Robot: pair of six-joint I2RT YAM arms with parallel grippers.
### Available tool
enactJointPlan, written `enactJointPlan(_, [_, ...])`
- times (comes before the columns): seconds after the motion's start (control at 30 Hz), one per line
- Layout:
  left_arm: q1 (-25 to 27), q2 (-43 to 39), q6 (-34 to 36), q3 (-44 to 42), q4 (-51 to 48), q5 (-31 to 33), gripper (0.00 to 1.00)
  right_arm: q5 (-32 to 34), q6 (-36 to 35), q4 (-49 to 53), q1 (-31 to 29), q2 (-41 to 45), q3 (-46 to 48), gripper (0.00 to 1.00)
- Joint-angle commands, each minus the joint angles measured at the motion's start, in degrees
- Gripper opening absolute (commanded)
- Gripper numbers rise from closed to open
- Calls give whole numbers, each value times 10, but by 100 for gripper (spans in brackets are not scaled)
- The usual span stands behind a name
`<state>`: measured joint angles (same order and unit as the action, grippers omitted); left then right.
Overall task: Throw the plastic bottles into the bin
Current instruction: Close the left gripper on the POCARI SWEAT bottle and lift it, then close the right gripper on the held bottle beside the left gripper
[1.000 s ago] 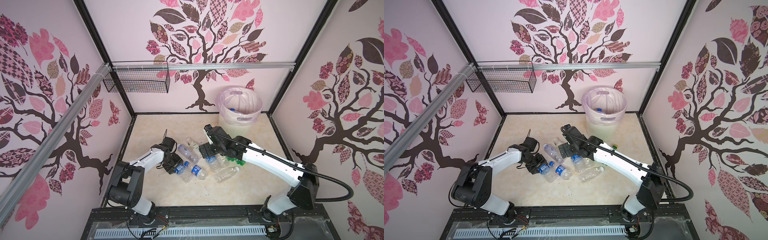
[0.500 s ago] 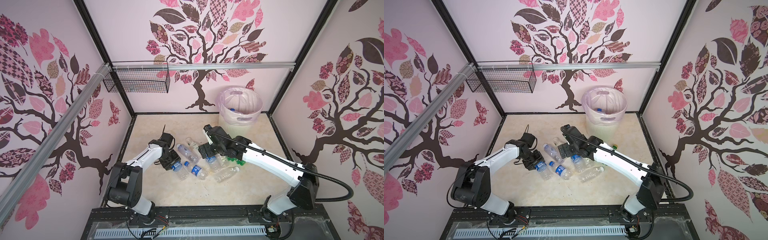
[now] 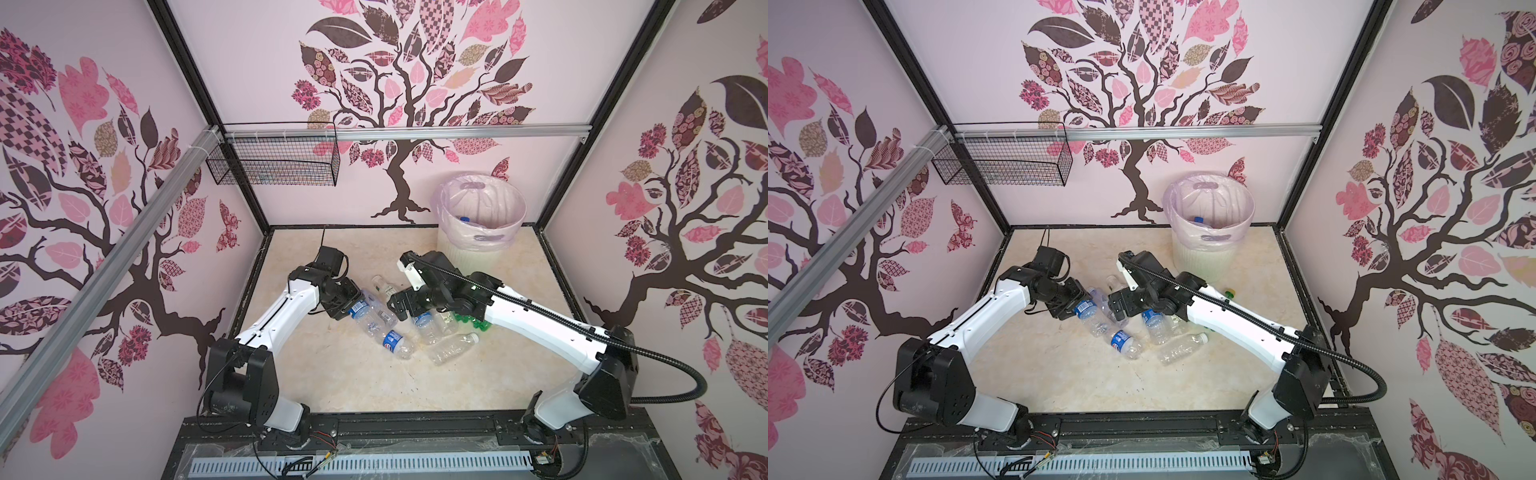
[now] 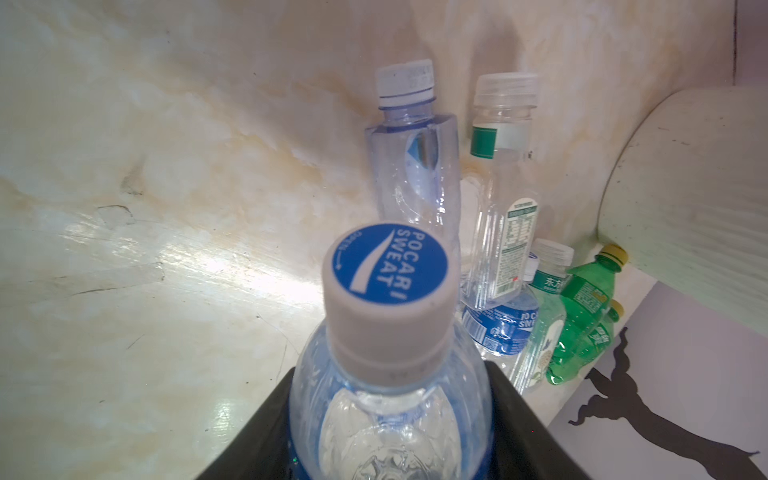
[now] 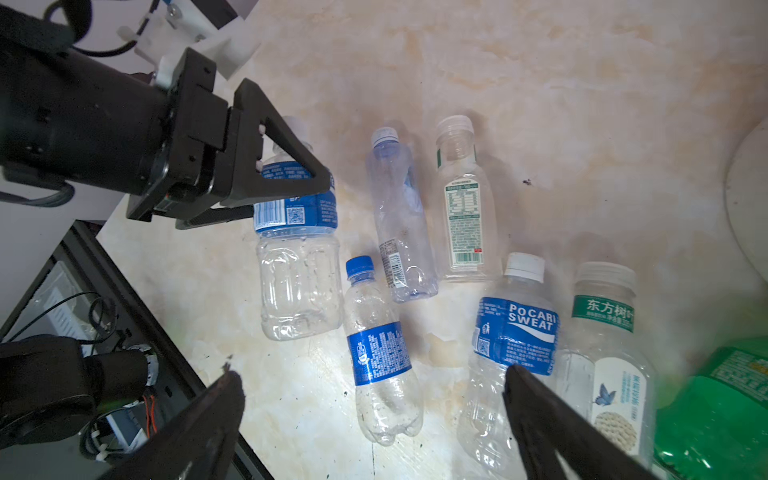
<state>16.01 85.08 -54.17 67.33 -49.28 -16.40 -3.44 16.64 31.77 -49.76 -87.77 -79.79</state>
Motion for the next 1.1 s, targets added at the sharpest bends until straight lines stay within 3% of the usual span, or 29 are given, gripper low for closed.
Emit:
enactJointPlan(0.0, [10, -11, -27, 30, 22, -26, 56, -42, 6, -11, -2, 19, 5, 99])
enactJointPlan(0.2, [32, -4, -52, 65, 31, -51, 56, -73, 19, -24, -2, 16, 17, 99])
enactJointPlan(0.53, [53, -15, -65, 92, 32, -93, 56, -65, 29, -31, -2, 9, 30, 95])
enactJointPlan(0.83, [58, -44, -82, 82, 44, -109, 56, -83, 41, -42, -2, -10, 29, 83])
enactJointPlan(1.07, [61, -44, -82, 85, 43, -119, 56, -87, 49, -44, -2, -25, 19, 68])
